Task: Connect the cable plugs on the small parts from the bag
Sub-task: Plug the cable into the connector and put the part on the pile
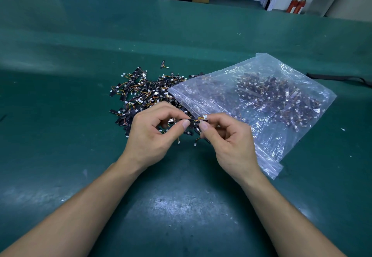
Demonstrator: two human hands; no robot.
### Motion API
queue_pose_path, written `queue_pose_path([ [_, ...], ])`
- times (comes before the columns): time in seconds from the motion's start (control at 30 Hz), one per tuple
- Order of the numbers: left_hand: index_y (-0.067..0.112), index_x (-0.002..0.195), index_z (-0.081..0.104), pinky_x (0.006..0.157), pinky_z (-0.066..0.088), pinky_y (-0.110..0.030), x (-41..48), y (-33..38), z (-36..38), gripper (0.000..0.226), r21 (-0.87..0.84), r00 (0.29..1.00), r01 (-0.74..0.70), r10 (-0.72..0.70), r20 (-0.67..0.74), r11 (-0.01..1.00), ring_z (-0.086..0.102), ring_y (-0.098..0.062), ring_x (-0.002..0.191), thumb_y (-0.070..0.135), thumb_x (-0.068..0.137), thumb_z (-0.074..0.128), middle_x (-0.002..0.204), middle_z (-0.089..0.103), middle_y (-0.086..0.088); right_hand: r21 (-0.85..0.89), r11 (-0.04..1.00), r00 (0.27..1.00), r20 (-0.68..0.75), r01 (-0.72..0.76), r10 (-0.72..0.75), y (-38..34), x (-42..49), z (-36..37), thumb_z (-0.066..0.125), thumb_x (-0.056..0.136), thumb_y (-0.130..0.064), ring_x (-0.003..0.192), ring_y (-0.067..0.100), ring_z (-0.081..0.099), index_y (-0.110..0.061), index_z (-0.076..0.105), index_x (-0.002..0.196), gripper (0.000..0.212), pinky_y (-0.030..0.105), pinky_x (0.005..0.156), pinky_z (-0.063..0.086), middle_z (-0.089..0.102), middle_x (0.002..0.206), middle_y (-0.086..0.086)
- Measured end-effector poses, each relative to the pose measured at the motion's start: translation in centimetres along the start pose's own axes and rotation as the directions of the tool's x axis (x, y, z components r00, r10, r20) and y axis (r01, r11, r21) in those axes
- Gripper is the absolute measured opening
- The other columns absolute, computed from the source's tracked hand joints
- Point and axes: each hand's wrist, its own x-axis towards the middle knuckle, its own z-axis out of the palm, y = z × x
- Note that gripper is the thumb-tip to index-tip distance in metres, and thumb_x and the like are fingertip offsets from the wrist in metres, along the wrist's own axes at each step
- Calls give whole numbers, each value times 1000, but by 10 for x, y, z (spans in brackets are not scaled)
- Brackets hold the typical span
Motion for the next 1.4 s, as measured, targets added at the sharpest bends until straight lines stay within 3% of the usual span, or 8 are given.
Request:
queue_pose_path([
  [0.17, 20, 85, 72, 67, 40, -15, 0, 1, 0, 11, -33, 999, 27, -27, 21, 999, 61, -6, 75, 9, 85, 72, 83, 69, 5, -11, 1000, 1000, 24, 15, -15, -3, 0, -1, 68, 90, -23, 59, 7, 62, -34, 70, 80, 15, 34, 60, 51, 67, 64, -10],
  [0.27, 26, 85, 70, 64, 42, -20, 0, 1, 0, 11, -50, 998, 47, -45, 48, 998, 61, -12, 75, 16, 86, 72, 83, 69, 6, -55, 998, 999, 29, 28, -27, -3, 1, -1, 67, 90, -23, 56, 5, 58, -32, 68, 77, 16, 24, 57, 47, 65, 61, -11],
  [0.43, 21, 83, 70, 63, 40, -21, -1, 1, 0, 8, -70, 989, 105, -97, 110, 992, 56, -13, 71, 26, 87, 65, 80, 65, 7, -60, 998, 999, 29, 33, -31, -4, 1, -2, 67, 90, -22, 52, 0, 51, -30, 67, 74, 18, 14, 56, 40, 64, 58, -10],
  [0.6, 19, 76, 65, 62, 40, -20, -1, 4, 0, 13, -104, 980, 172, -159, 118, 980, 53, -11, 66, 11, 86, 65, 75, 62, 6, -26, 1000, 999, 49, -1, 2, -4, 0, 0, 67, 90, -24, 54, 5, 55, -27, 68, 76, 14, 17, 57, 43, 66, 60, -5],
  [0.77, 20, 75, 65, 62, 39, -22, -1, 5, 0, 13, -125, 971, 213, -196, 134, 969, 50, -12, 65, 13, 86, 65, 73, 60, 8, 56, 998, 997, 71, -40, 36, -3, 0, -2, 64, 90, -22, 47, 1, 48, -24, 68, 75, 15, 11, 53, 36, 63, 58, -4],
  [1.07, 18, 77, 67, 62, 38, -22, -1, 4, 0, 10, -110, 963, 238, -220, 155, 965, 51, -21, 65, 18, 87, 65, 73, 60, 8, 38, 997, 997, 60, -60, 58, -1, 3, -1, 64, 89, -22, 44, 3, 46, -25, 70, 72, 17, 10, 51, 33, 62, 56, -5],
  [1.4, 19, 73, 65, 59, 40, -35, 0, 3, 1, 12, -94, 973, 208, -197, 121, 974, 52, -31, 66, 15, 85, 66, 73, 62, 0, 39, 995, 994, 70, -88, 85, -2, 1, -1, 64, 88, -26, 45, 2, 42, -25, 71, 73, 16, 14, 50, 34, 63, 57, -2],
])
